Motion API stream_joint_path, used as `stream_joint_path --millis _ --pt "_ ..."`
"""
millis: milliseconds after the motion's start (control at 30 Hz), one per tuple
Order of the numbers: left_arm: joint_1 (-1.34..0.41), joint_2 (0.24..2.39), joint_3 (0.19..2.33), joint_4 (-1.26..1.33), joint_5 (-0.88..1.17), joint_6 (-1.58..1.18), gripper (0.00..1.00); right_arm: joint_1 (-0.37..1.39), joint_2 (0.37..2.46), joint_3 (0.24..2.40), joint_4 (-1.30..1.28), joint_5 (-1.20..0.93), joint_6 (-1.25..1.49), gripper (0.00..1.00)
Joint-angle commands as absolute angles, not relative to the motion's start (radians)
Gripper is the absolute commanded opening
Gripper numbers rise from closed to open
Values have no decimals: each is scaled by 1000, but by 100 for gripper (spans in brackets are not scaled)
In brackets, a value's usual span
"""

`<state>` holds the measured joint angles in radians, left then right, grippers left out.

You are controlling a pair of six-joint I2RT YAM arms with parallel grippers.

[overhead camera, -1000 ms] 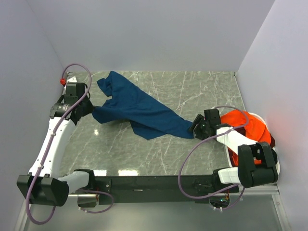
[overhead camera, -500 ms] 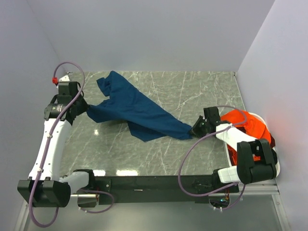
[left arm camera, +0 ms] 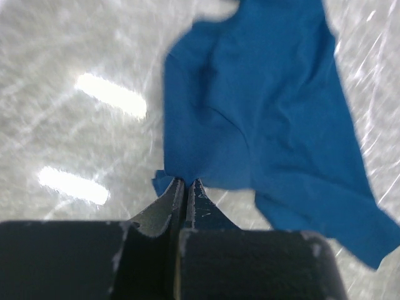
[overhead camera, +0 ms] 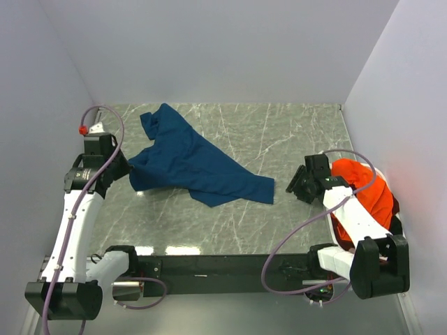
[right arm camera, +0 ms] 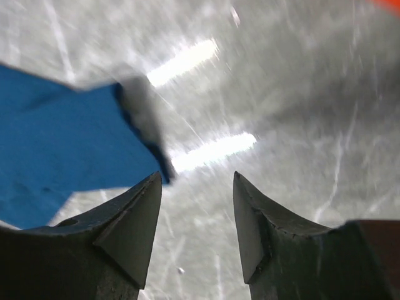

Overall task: Fold and stack the t-shirts
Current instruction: Flatten the tshirt out

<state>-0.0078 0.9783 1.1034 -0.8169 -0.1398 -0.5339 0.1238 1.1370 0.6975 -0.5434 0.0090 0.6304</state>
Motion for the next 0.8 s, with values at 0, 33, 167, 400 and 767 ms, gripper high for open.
stream_joint_path --millis 0,33,167,400,767 --pt "-3 957 1059 -766 -84 -518 4 129 1092 664 -551 -20 624 57" --pt "-3 956 1055 -762 -83 -520 4 146 1088 655 -542 -34 629 57" --pt "-3 960 1046 -752 -86 -509 4 244 1115 644 -485 -51 660 56" --pt "-3 951 1039 -742 -107 -505 5 390 1247 710 -497 84 735 56" --pt "-3 927 979 -703 -83 -505 5 500 1428 841 -577 245 853 59"
